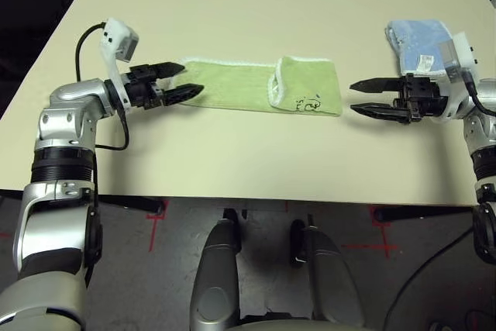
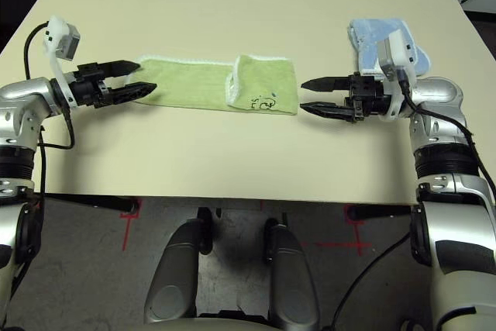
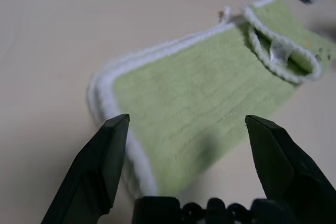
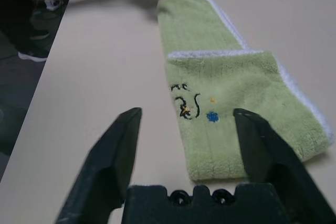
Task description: Fold the towel and set it aside.
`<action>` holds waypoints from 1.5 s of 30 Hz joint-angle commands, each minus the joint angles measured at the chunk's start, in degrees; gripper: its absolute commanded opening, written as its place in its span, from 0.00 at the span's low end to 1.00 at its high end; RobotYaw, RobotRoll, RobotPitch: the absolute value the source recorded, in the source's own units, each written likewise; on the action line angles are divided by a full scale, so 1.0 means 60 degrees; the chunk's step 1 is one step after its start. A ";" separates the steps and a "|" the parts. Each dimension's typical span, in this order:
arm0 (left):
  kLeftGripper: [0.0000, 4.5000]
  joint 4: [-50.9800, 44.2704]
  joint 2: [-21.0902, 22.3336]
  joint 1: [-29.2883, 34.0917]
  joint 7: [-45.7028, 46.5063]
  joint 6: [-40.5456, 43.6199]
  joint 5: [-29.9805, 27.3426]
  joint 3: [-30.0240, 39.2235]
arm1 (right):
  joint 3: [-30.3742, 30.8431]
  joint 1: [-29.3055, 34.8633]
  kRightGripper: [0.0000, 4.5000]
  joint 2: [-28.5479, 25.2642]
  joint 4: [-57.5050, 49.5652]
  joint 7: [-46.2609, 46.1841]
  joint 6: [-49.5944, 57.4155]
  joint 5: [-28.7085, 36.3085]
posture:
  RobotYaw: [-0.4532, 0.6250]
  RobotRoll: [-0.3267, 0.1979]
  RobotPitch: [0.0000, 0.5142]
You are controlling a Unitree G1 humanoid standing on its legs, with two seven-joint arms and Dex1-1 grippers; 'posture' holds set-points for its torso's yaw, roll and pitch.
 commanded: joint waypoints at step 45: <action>1.00 0.1444 -0.1699 -0.1563 0.4802 0.6328 -0.1296 0.3036 | 0.0010 0.0393 0.99 0.0174 -0.1035 -0.0581 0.0446 0.0132 | 0.47 0.62 0.52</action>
